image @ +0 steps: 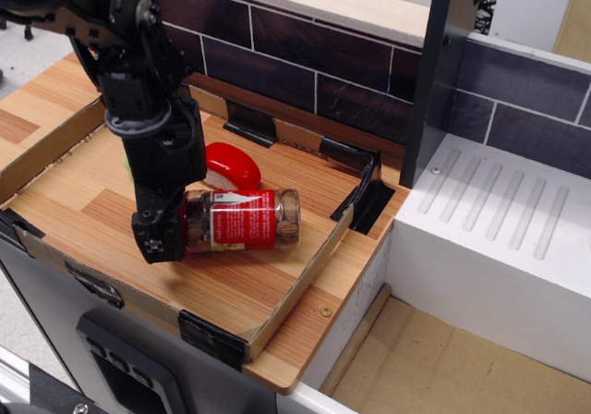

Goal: Topple basil bottle

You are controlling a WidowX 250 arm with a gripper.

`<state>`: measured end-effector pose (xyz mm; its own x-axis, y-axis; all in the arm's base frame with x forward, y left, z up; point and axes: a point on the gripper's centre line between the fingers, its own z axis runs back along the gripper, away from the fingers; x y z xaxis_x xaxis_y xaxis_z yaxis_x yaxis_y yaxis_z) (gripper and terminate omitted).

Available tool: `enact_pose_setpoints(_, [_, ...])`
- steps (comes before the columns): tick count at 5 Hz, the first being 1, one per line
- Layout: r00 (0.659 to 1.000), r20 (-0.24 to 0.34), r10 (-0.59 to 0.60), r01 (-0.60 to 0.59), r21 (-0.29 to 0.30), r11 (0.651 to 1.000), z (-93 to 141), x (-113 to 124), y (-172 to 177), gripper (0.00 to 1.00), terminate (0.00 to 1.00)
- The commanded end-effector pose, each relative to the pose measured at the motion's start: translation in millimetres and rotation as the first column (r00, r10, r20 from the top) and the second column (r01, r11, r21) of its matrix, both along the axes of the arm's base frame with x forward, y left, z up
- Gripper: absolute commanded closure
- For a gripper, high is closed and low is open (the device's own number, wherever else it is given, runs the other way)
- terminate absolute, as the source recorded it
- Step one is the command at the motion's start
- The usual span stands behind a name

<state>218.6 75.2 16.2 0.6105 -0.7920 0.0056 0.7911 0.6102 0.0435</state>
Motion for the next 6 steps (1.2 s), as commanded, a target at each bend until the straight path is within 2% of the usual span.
enact_pose_setpoints(1, [0.987, 0.086, 0.139, -0.141, 0.010, 0.990, 32.3, 3.0, 6.2, 0.00, 0.00])
enact_pose_setpoints(2, [0.965, 0.104, 0.243, -0.244, 0.004, 0.970, 55.8, 5.7, 4.4, 0.00, 0.00])
enact_pose_setpoints(3, [0.919, 0.135, 0.371, -0.372, -0.015, 0.928, 82.1, 14.1, 0.2, 0.00, 0.00])
enact_pose_setpoints(5, [0.919, 0.135, 0.371, -0.372, -0.015, 0.928, 82.1, 14.1, 0.2, 0.00, 0.00])
enact_pose_setpoints(6, [0.919, 0.135, 0.371, -0.372, -0.015, 0.928, 82.1, 14.1, 0.2, 0.00, 1.00])
